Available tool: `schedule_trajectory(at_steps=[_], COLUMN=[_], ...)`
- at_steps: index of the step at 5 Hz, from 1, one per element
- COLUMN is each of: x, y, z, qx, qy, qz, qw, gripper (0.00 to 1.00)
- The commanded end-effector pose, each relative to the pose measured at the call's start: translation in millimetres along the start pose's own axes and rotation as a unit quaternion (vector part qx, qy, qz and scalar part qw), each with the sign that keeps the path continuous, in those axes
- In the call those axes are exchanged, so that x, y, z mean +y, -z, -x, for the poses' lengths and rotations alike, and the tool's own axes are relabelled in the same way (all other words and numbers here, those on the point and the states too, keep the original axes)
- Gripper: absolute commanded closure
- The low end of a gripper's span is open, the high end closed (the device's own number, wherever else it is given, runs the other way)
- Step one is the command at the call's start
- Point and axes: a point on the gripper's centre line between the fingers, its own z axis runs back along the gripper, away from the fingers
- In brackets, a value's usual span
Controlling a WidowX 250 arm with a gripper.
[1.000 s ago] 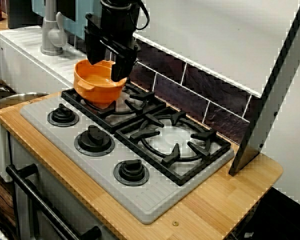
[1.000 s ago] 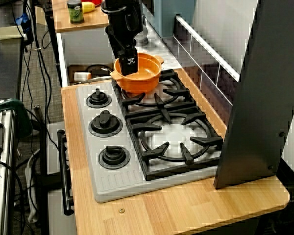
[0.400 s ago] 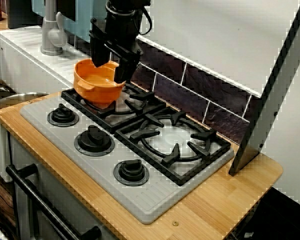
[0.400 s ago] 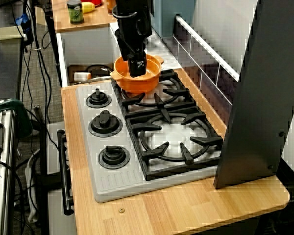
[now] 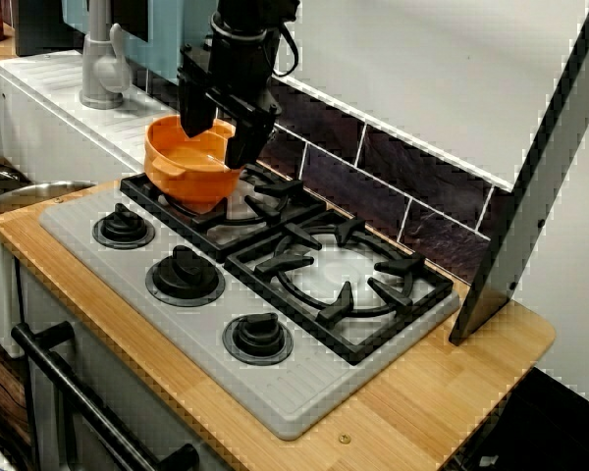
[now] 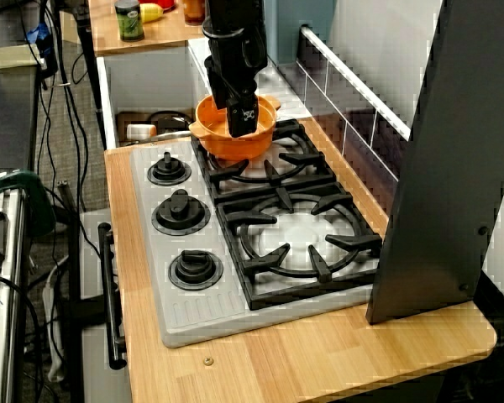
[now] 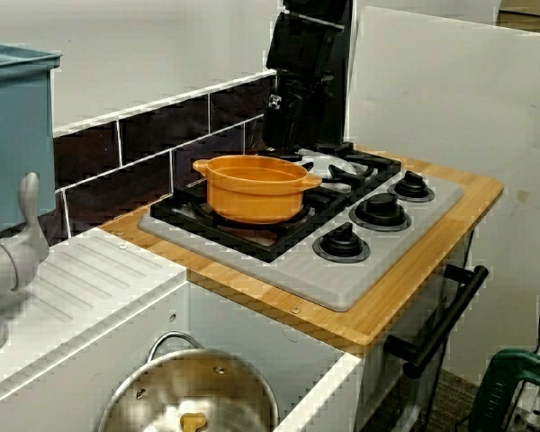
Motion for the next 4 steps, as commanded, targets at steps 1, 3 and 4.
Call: schedule_trajectory(at_steps=[1,3,4], x=[7.2,9.8,12.1], y=[-2.8,8.5,10.3], z=[-11.3,-9.7,-11.5], qx=[-0.029,-0.026,-0.024], qy=[-0.015,-0.019,-0.025], qz=[-0.001,-0.005,-0.005], qw=[0.9995,0.9995,0.9994], gripper=[0.00,0.00,0.00])
